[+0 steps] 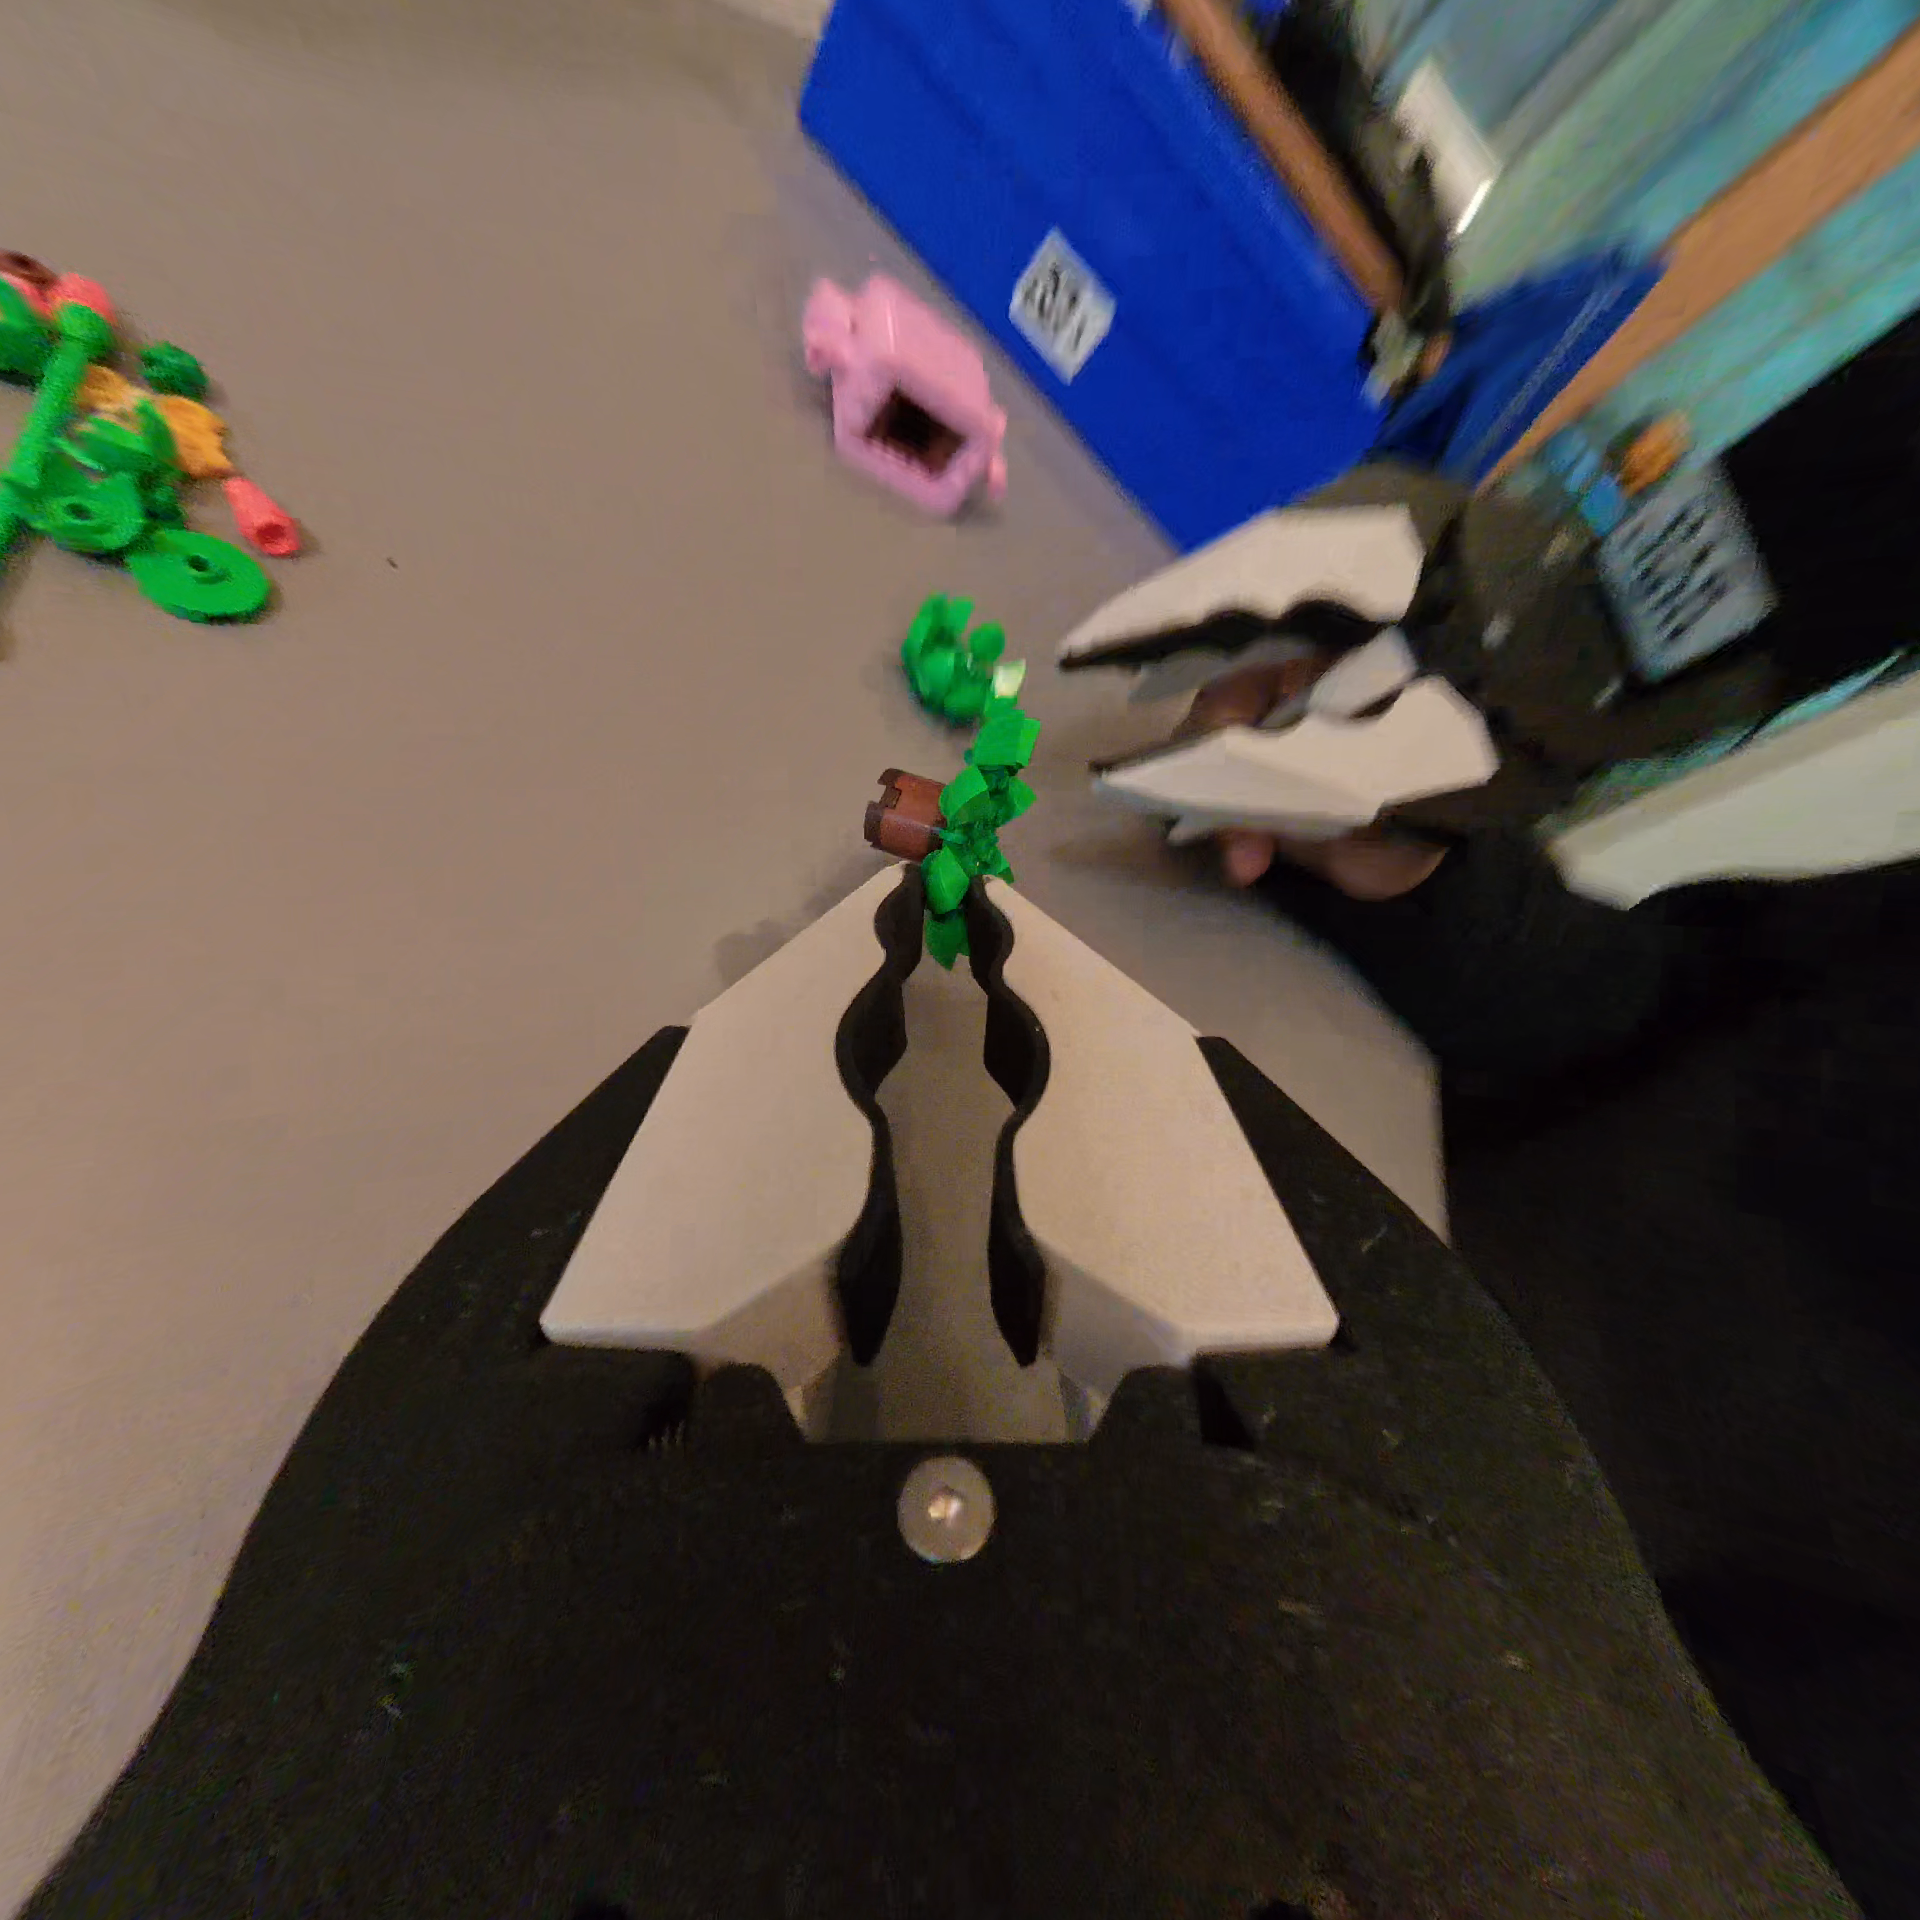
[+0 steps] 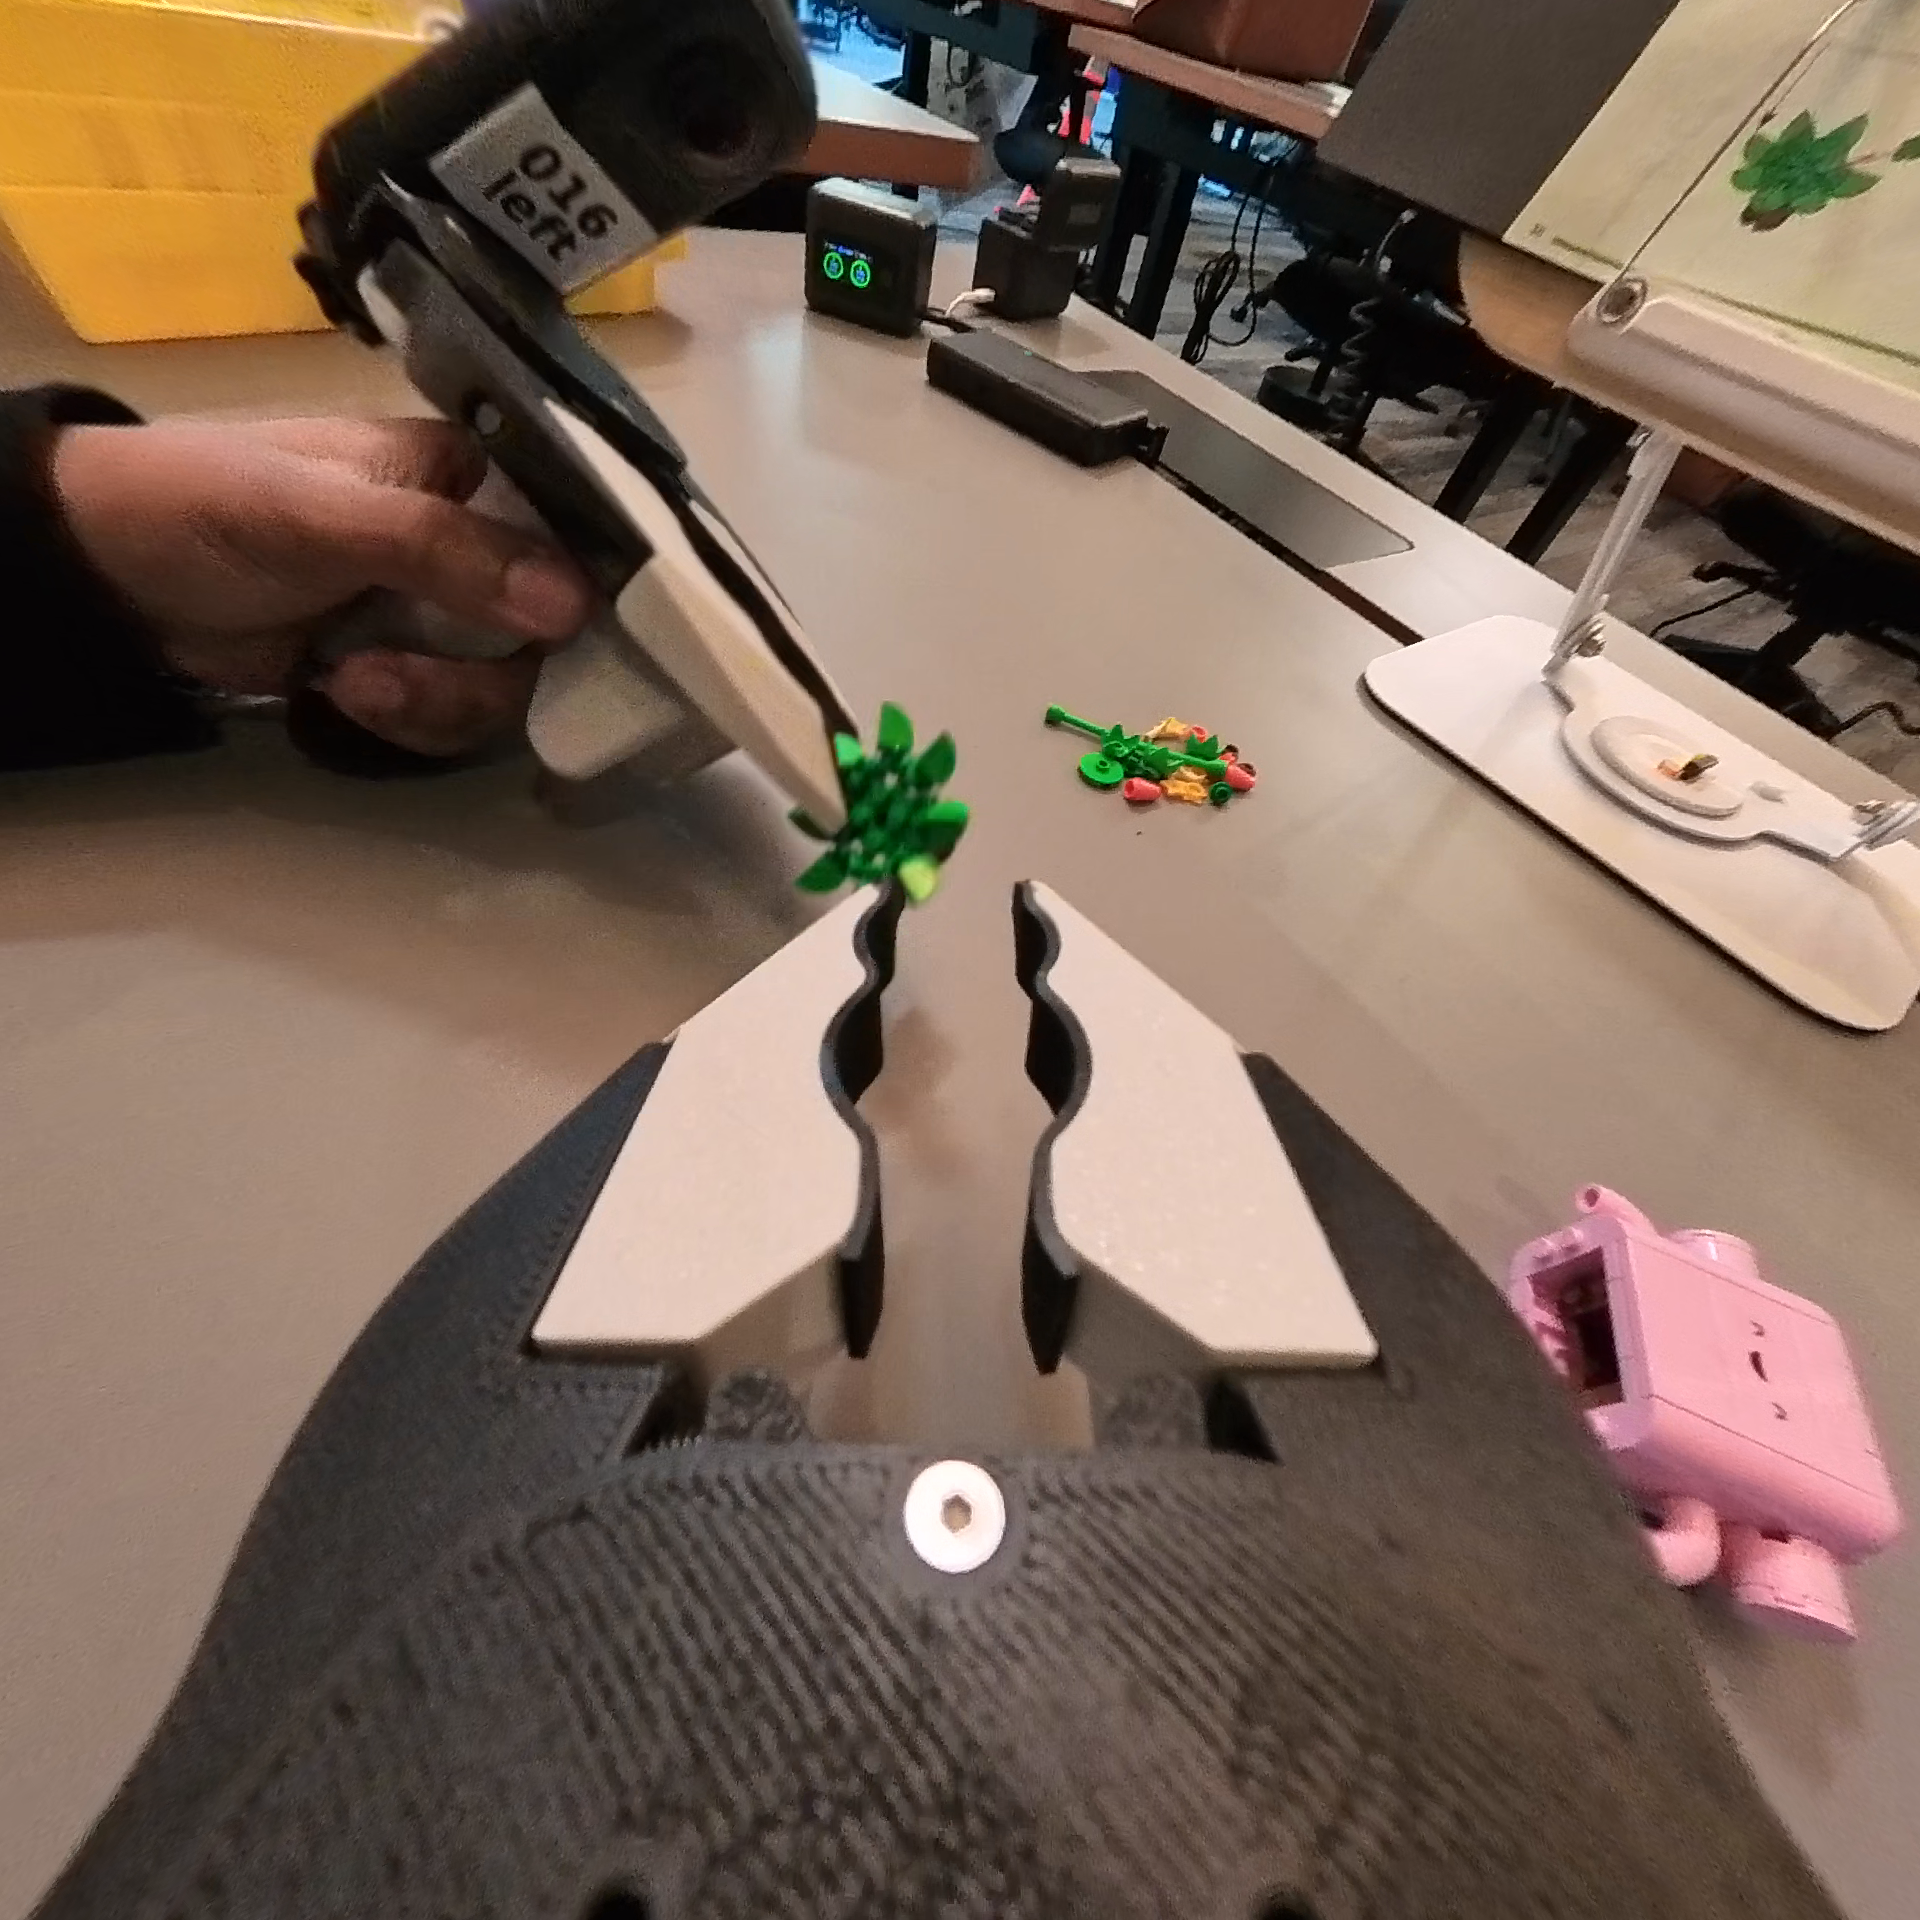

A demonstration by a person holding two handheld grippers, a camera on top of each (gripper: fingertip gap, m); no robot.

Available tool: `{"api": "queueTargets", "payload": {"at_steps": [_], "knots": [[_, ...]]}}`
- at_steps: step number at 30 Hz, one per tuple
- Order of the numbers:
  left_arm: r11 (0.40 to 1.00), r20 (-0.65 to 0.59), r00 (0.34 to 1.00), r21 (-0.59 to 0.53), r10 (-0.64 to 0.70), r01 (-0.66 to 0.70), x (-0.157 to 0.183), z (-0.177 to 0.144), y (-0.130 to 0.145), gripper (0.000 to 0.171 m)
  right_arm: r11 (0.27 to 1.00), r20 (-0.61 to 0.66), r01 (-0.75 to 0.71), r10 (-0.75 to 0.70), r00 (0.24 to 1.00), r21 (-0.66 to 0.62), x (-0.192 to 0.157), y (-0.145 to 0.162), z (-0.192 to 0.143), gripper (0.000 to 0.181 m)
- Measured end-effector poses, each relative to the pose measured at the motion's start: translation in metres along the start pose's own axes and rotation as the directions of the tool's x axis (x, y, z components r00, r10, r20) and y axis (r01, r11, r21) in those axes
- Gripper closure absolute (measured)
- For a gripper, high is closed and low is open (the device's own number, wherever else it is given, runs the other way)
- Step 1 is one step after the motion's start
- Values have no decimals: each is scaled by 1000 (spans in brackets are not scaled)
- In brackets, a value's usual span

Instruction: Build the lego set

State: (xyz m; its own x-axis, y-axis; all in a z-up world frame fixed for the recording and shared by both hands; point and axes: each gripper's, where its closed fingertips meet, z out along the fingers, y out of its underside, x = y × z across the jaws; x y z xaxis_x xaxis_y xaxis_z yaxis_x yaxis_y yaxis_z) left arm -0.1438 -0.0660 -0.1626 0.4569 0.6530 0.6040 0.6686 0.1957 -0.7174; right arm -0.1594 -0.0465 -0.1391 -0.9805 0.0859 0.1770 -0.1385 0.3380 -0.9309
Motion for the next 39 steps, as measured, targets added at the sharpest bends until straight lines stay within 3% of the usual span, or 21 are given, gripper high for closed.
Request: {"api": "queueTargets", "payload": {"at_steps": [3,7,14,18,26,29,39], "knots": [[969,-102,978,150,-180,194,-7,-14,-19,165,1000,-7,14,-14,1000,4,0,-1,0,157],[925,-179,941,203,-287,320,-14,-23,-27,165,998,3,57,-57,998,-18,-6,2,3,154],[942,-301,902,33,-310,335,10,-11,-10,165,983,-3,170,-171,985,-70,-15,9,9,142],[951,-348,893,9,-286,308,20,-11,-8,165,982,17,183,-183,983,-54,-19,7,8,139],[934,-547,772,-54,-322,352,45,-24,-10,166,967,15,244,-246,969,78,-27,-14,-3,143],[930,-548,761,-99,-348,353,48,-21,-5,165,939,-24,315,-315,949,140,-30,-24,-11,151],[917,-570,725,-159,-388,365,55,-20,0,165,914,-6,389,-391,920,117,-40,-16,-6,161]]}}
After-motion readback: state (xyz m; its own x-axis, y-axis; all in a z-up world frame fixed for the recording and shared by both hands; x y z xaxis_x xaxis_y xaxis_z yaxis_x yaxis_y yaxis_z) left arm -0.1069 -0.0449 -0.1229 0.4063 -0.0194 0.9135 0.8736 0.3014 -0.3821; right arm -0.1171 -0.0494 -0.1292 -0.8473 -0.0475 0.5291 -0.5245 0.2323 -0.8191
